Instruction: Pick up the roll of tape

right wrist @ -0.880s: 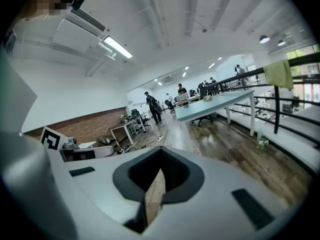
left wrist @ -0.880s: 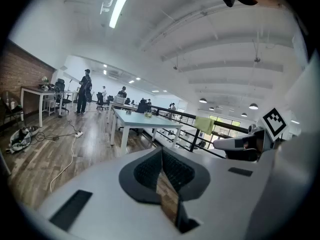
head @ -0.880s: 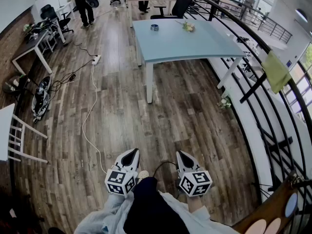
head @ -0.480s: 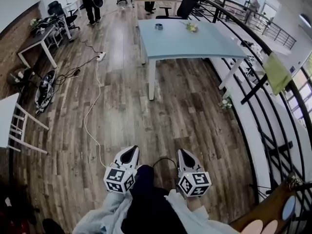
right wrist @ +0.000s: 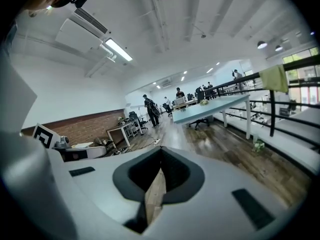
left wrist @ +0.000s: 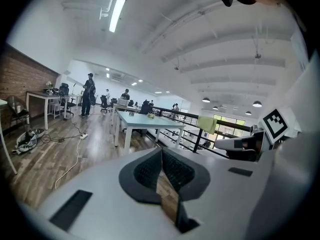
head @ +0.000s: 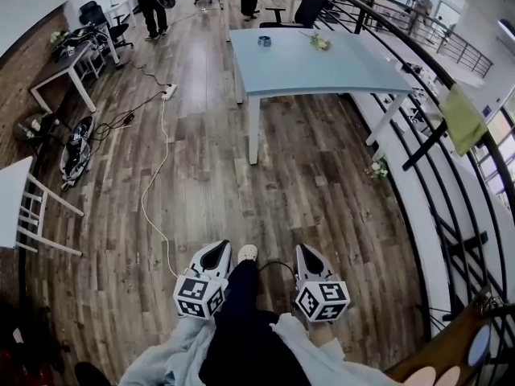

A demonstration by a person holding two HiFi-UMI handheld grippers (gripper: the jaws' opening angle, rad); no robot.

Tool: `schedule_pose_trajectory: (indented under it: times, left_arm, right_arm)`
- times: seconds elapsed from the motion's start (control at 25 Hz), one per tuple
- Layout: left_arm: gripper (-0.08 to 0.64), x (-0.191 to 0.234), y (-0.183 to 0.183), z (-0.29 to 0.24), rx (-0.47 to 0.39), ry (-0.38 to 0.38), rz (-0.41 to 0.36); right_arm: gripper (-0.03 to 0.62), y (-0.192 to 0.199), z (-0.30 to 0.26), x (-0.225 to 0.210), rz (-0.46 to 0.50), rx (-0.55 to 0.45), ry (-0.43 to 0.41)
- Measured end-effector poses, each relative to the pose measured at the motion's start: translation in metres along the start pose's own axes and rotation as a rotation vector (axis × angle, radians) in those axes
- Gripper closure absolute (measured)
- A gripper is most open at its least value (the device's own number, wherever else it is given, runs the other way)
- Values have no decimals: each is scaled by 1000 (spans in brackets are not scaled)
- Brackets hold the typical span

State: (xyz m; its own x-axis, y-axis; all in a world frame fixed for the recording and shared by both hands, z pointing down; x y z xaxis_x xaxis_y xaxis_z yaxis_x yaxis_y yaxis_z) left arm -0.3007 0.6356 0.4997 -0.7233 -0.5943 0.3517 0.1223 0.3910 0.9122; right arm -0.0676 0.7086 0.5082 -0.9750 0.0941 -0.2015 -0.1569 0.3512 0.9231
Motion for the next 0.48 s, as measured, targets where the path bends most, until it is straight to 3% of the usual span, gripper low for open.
schedule_pose_trajectory:
  times: [0.48]
  left_arm:
    - [543, 53, -65, -106, -19, -22, 1]
  right_arm:
    - [584, -66, -110, -49, -11, 1, 35]
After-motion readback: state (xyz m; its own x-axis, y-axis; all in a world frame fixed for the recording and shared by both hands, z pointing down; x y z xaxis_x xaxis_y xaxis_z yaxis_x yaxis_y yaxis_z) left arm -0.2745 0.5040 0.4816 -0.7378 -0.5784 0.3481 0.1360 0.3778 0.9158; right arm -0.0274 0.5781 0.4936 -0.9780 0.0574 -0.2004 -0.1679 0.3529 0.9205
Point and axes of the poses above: the fingertips, and each gripper's own axes: z backward along the fingers, x to its left, y out of its underside, the point moved 7 cm from there along z, backward along the fingers, and after that the axes turned 6 degrees about z, right-handed, at the moved point
